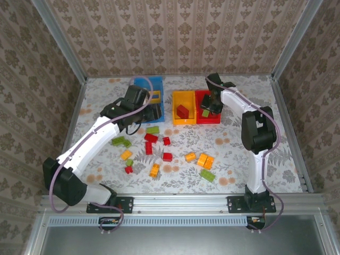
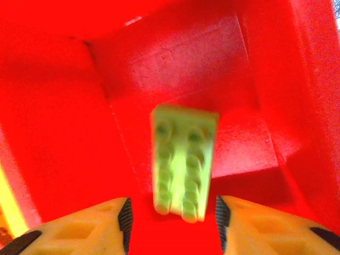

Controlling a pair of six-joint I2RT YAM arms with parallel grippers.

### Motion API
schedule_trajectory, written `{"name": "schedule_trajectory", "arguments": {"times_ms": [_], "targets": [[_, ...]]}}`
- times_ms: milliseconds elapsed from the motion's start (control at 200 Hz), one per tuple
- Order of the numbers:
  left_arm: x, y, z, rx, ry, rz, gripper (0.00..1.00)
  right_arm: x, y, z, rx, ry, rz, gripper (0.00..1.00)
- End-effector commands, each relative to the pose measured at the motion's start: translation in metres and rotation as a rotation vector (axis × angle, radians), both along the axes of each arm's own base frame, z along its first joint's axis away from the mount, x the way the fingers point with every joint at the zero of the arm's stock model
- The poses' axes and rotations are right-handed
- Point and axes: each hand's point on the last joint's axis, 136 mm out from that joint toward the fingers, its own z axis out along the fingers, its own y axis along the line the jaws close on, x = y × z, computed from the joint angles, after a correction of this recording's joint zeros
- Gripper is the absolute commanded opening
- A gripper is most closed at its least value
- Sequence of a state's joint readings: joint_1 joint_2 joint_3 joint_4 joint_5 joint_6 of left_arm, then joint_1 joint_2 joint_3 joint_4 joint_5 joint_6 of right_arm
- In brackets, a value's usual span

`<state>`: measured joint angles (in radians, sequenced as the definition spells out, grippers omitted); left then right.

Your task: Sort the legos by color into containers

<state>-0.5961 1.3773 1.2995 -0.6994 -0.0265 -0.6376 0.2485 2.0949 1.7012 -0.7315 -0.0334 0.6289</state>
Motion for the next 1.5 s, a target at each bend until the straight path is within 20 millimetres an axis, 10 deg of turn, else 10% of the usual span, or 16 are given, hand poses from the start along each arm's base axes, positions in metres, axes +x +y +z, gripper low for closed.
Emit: {"name": "schedule_trajectory", "arguments": {"times_ms": [0,215,335,535,685,1200,1495], "targets": [[-0.018,0.034,-0.024,0.083,0.102,0.118,0.62,-0.005,-0.002,0.009,-0.028,0.021,0.018,0.53],[-0.063,0.094,-0.059,0.230,0.271,0.324,0.63,-0.009,0.004,0.063,-0.027,-0.114,0.061,0.61],[-0.091,0.122,-0.086,0.252,0.382,0.435,0.66,-0.025,0.042,0.112,0.041,-0.304,0.227,0.66],[-0.107,0.138,-0.132,0.110,0.534,0.594,0.75,-0.123,0.168,0.142,0.290,-0.468,0.784,0.79],[-0.096,0.134,-0.153,0.035,0.558,0.623,0.84,-0.189,0.210,0.125,0.382,-0.393,0.976,0.81],[-0.096,0.141,-0.204,0.091,0.669,0.654,0.80,-0.206,0.225,0.117,0.441,-0.337,1.003,0.81],[-0.094,0.144,-0.218,0.092,0.640,0.656,0.53,-0.203,0.228,0.117,0.445,-0.329,0.996,0.79]]}}
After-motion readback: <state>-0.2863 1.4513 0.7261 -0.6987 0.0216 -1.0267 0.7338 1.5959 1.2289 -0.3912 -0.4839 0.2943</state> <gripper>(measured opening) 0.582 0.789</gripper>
